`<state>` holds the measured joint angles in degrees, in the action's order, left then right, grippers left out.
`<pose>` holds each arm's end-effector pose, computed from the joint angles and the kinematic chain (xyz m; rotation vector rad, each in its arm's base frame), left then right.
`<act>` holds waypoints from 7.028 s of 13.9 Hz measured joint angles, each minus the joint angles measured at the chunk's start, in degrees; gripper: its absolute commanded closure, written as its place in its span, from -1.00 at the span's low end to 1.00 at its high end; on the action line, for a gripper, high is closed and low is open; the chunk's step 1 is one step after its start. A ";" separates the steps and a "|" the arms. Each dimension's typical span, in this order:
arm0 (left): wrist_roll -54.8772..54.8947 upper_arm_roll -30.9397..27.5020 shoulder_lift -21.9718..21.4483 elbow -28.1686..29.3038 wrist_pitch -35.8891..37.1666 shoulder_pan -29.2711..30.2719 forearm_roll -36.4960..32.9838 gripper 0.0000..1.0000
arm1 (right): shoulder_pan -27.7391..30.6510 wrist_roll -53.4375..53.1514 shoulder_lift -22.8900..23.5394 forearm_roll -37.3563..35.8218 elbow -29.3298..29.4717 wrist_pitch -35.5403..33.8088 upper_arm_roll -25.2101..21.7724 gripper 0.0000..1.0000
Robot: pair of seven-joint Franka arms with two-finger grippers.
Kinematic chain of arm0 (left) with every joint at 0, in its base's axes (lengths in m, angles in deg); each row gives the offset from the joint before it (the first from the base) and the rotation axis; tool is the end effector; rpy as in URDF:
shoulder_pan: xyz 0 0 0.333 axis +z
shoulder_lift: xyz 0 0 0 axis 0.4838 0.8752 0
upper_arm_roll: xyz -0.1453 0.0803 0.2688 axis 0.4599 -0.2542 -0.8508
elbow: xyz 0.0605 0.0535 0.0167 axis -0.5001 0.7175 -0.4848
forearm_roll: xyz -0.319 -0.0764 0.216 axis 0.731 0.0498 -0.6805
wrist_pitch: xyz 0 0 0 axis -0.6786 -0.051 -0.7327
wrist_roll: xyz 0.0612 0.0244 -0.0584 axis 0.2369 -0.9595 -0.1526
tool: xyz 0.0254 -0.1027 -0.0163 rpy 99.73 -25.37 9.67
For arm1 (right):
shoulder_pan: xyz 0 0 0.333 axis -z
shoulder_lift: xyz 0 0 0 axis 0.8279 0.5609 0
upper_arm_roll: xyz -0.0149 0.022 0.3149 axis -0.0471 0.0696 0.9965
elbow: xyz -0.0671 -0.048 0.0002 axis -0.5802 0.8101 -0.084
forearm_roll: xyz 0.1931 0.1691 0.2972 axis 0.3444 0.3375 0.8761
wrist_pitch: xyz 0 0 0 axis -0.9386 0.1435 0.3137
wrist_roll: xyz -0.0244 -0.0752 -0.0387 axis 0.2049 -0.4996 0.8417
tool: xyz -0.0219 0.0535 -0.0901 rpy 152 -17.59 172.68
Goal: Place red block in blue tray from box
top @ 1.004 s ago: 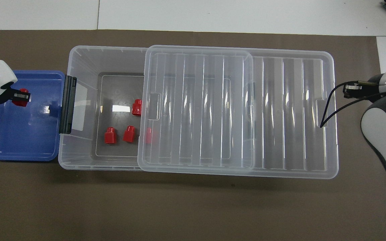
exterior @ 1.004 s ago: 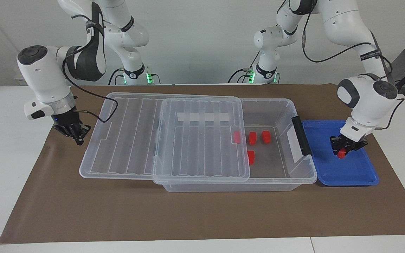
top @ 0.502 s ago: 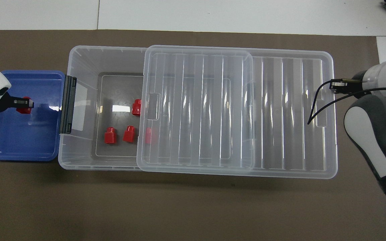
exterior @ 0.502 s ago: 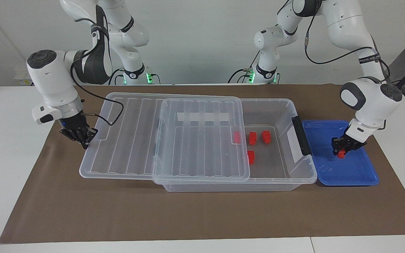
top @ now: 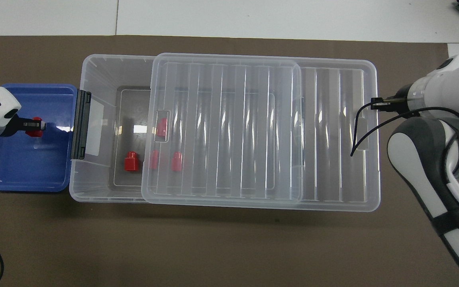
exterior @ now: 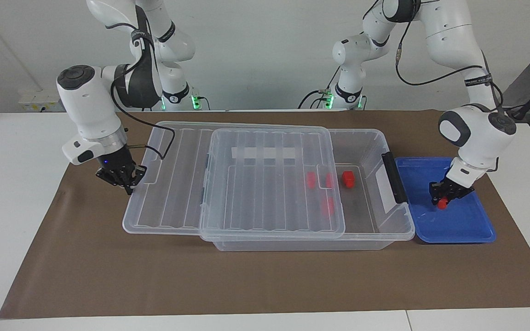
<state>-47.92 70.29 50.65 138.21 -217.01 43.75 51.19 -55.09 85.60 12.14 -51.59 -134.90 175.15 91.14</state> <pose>0.6119 0.1296 0.3190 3.1251 -0.1687 0.2464 0.6130 0.0180 0.4677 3.1259 -0.0180 0.3015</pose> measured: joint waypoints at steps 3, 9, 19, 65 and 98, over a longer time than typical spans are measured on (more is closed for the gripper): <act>0.00 -0.06 0.10 1.35 -1.74 0.11 0.03 1.00 | -0.23 0.00 0.00 0.21 0.00 -0.38 2.16 1.00; 0.00 -0.05 0.15 3.60 -5.01 0.43 0.03 1.00 | -0.44 0.00 0.00 0.30 -0.02 -0.65 7.12 1.00; 0.07 0.46 0.10 3.16 -4.54 0.40 0.04 -0.31 | -0.67 0.00 -0.01 2.02 0.01 -0.66 11.81 1.00; -11.79 -7.24 -22.08 -17.52 42.62 -23.62 0.61 -1.00 | -1.48 -3.49 -9.24 -0.36 15.22 -37.07 -3.38 -1.00; -11.98 -4.15 -21.01 -9.66 27.79 -19.76 0.61 -1.00 | -2.06 -3.59 -8.98 -0.36 16.91 -38.90 -3.34 -1.00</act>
<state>-59.90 66.14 29.63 128.55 -189.22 23.98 51.80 -57.16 82.01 3.16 -51.95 -117.99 136.25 87.81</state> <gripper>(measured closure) 0.000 0.000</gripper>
